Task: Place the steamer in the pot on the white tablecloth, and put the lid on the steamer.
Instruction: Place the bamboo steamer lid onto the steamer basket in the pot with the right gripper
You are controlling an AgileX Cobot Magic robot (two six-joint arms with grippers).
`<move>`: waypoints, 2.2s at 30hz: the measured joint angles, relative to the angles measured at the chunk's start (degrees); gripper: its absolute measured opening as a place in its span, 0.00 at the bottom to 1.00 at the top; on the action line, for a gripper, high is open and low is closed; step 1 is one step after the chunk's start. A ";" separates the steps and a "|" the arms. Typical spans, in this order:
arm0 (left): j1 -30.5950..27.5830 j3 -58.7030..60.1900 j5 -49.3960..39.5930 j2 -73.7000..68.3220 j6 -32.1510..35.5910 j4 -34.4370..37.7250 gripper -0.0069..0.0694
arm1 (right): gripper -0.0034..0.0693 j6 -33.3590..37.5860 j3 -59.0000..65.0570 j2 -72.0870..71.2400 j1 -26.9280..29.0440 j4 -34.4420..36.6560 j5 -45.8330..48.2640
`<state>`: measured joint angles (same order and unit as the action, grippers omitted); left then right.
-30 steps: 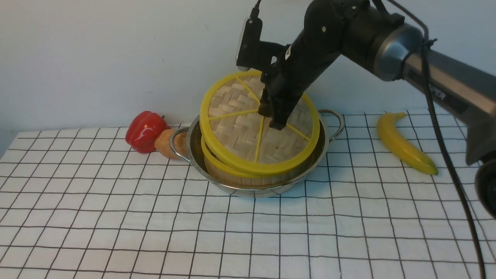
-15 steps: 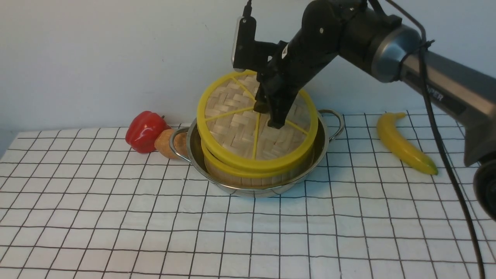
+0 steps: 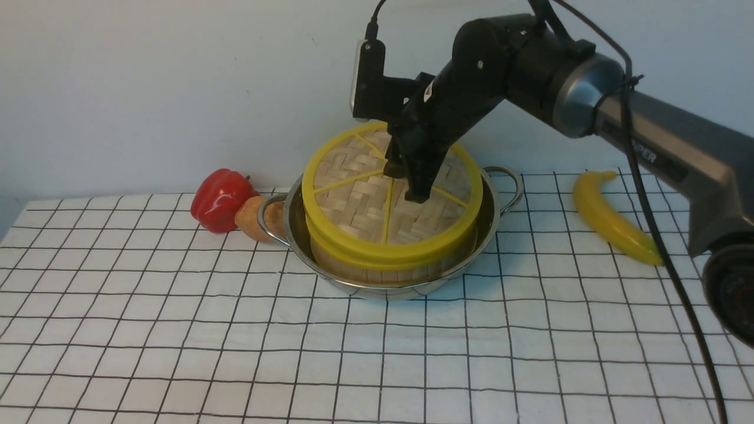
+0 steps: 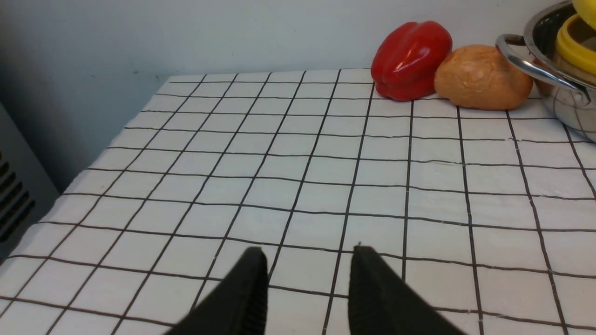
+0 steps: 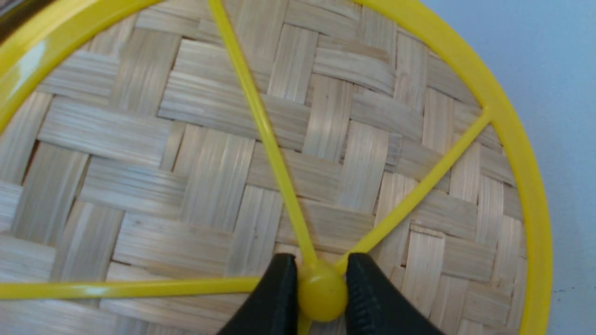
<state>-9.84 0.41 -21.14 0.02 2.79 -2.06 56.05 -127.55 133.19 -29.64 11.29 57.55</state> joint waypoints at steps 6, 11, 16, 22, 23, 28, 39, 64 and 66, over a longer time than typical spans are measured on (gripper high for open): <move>0.00 0.00 0.00 0.00 0.00 0.00 0.41 | 0.25 1.21 0.00 0.00 0.00 -0.24 -0.10; 0.00 0.00 0.00 0.00 0.00 0.00 0.41 | 0.25 1.75 0.00 0.00 0.00 -0.28 -0.10; 0.00 0.00 0.00 0.00 0.00 0.00 0.41 | 0.31 2.55 0.00 0.00 0.00 -0.77 -1.18; 0.00 0.00 0.00 0.00 0.00 0.00 0.41 | 0.43 2.72 0.00 0.00 0.10 -1.32 -3.32; 0.00 0.00 0.00 0.00 0.00 0.00 0.41 | 0.45 2.72 0.00 0.00 0.10 -1.32 -3.32; 0.00 0.00 0.00 0.00 0.00 0.00 0.41 | 0.46 2.74 0.00 0.00 0.10 -1.32 -3.32; 0.00 0.00 0.00 0.00 0.00 0.00 0.41 | 0.46 2.35 0.00 0.00 0.10 -1.32 -3.54; 0.00 0.00 0.00 0.00 0.00 0.00 0.41 | 0.46 -0.76 0.00 1.51 0.10 -2.42 -3.66; 0.00 0.00 0.00 0.00 0.00 0.00 0.41 | 0.46 -0.76 0.00 1.03 0.04 -2.83 -3.54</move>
<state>-9.84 0.41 -21.14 0.02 2.79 -2.06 55.29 -127.55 134.23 -29.60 8.46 54.00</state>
